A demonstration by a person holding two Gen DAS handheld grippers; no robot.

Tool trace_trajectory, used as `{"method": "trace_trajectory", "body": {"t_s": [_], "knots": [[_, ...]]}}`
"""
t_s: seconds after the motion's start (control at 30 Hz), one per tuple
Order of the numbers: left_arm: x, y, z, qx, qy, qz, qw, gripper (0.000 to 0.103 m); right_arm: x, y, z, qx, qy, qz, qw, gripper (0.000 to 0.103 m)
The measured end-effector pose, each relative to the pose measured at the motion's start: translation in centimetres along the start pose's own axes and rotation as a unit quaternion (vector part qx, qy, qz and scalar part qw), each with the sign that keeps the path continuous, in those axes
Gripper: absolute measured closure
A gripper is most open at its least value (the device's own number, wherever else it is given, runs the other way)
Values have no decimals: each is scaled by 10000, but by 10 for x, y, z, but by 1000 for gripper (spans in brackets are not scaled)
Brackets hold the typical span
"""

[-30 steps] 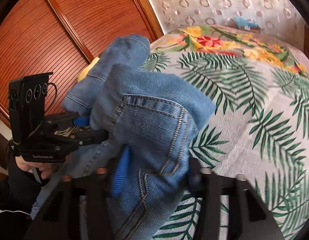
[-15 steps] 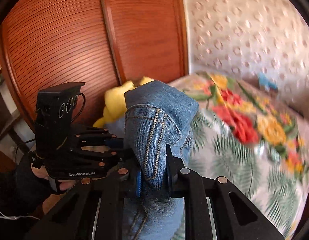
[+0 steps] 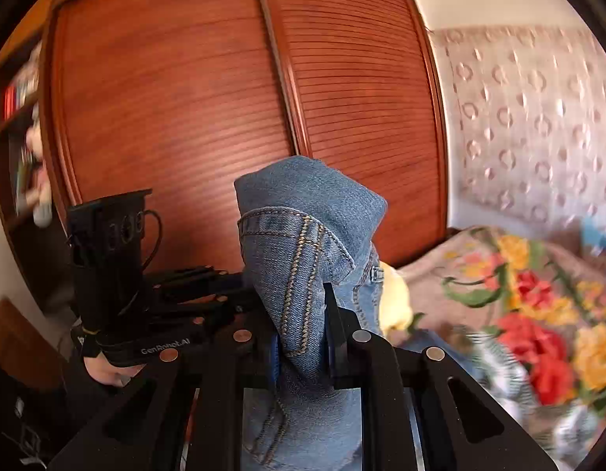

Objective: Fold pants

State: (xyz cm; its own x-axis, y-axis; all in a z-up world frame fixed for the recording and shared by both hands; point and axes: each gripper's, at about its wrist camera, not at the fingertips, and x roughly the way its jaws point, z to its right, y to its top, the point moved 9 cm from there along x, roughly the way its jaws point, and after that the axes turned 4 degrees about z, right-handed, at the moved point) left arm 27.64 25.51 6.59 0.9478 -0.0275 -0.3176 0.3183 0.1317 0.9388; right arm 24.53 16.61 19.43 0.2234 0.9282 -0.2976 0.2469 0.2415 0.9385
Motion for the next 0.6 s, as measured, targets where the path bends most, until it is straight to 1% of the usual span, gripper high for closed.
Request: {"method": "trace_trajectory", "body": {"t_s": [0.03,0.07,0.1,0.13,0.17,0.2,0.23,0.27,0.3,0.33,0.37,0.4,0.47,0.53,0.6], "knots": [[13,-3,-5,11,85,-87,9999,81,11,-6,11,156,38,42,9999,86],[31,-10,-10,42,173,-253,9995,81,21,-16,26,312,36,51,9995,84],[42,-19,-15,48,223,-427,9988,80,35,-31,46,532,-40,5,9986,83],[61,-33,-18,41,285,-686,9972,80,54,-47,69,713,-218,-134,9971,79],[82,-52,-20,31,320,-979,9947,80,69,-72,94,897,-445,-395,9942,73],[95,-67,-22,28,342,-1201,9922,80,83,-101,117,1064,-698,-749,9890,72],[107,-90,-21,30,315,-1458,9888,80,96,-130,139,1151,-1002,-1160,9815,72],[114,-103,-18,25,280,-1593,9868,80,104,-157,161,1210,-1381,-1542,9708,70],[118,-113,-16,36,236,-1688,9854,80,105,-175,174,1246,-1578,-1699,9647,65],[122,-120,-17,61,180,-1751,9844,80,102,-177,180,1269,-1557,-1602,9664,59],[122,-128,-15,85,136,-1806,9834,80,98,-176,184,1306,-1558,-1525,9672,47],[118,-133,-11,105,119,-1846,9827,80,90,-173,187,1363,-1561,-1495,9668,45],[111,-142,-8,136,143,-1908,9814,80,84,-167,191,1392,-1532,-1463,9673,45],[107,-143,-7,77,121,-1920,9813,80,83,-160,189,1209,-1743,-1382,9674,45],[105,-145,-4,57,121,-1931,9811,80,74,-143,187,1006,-1982,-1170,9679,45]]}}
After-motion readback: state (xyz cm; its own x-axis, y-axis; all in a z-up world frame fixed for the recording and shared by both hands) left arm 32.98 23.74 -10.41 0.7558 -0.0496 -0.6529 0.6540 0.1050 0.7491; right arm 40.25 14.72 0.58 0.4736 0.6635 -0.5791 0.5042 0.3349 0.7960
